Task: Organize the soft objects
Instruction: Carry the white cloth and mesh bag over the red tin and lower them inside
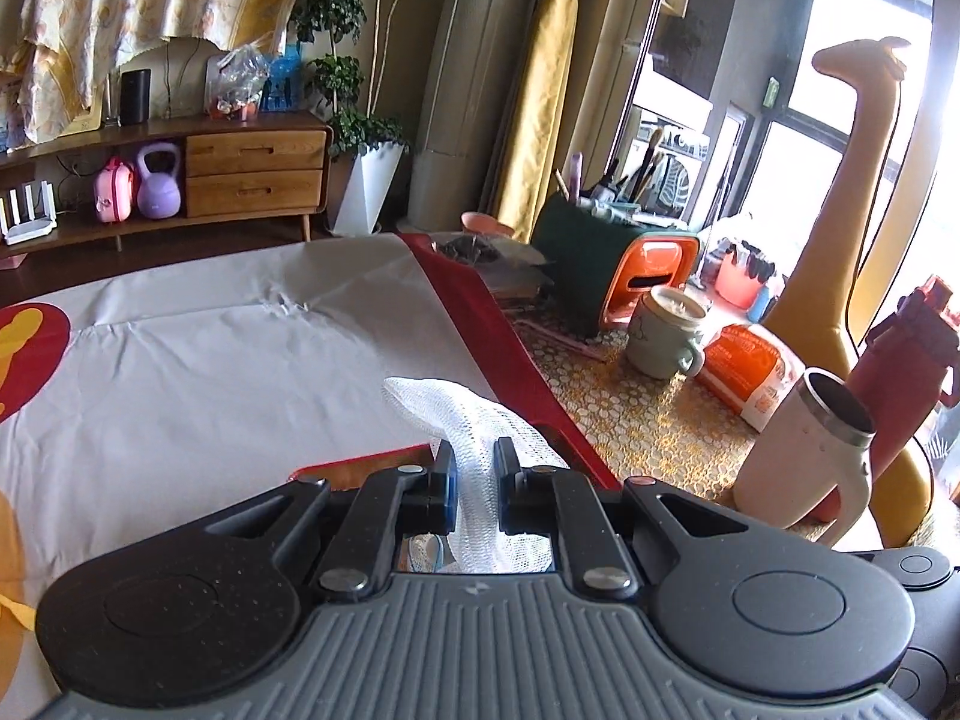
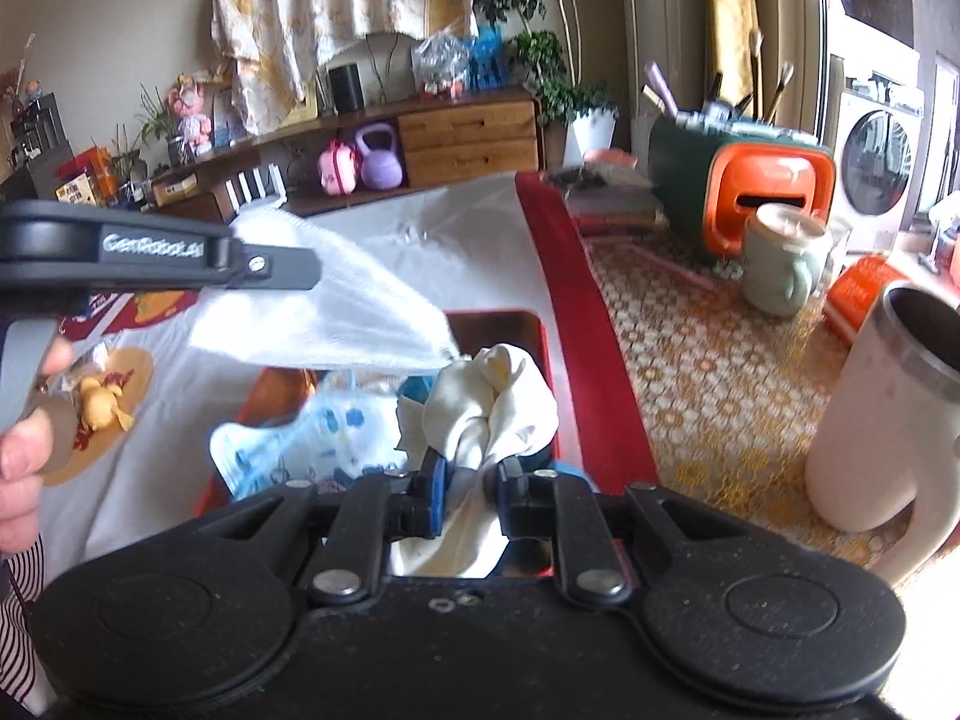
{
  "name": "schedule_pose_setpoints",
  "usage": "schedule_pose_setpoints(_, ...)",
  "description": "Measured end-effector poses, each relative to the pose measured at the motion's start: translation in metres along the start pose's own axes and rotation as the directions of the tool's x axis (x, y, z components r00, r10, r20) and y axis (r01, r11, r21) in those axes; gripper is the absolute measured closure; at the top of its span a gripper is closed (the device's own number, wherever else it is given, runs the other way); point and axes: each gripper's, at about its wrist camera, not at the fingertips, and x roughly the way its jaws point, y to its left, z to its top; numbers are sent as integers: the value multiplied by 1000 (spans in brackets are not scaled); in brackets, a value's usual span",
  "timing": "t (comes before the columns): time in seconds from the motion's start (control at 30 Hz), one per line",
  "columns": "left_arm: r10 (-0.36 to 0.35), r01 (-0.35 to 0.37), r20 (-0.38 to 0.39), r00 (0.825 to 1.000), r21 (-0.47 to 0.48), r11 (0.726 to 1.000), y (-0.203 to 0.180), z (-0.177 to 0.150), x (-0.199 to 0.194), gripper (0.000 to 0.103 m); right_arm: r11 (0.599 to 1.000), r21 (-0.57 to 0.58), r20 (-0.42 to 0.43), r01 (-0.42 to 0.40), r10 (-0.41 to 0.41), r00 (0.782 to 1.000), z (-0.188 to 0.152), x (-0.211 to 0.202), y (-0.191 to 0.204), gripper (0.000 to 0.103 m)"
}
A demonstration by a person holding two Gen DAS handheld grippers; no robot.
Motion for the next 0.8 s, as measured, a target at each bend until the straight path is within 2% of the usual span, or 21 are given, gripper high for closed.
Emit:
schedule_pose_setpoints(0.4, -17, 15, -127, 992, -17, 1000, 10, -15, 47, 91, 1000, 18, -68, -22, 24, 997, -10, 30, 0, 83)
schedule_pose_setpoints(0.8, 17, -18, -185, 983, -1, 1000, 15, -23, 62, 90, 1000, 18, -93, -21, 23, 995, -12, 45, 1, 81)
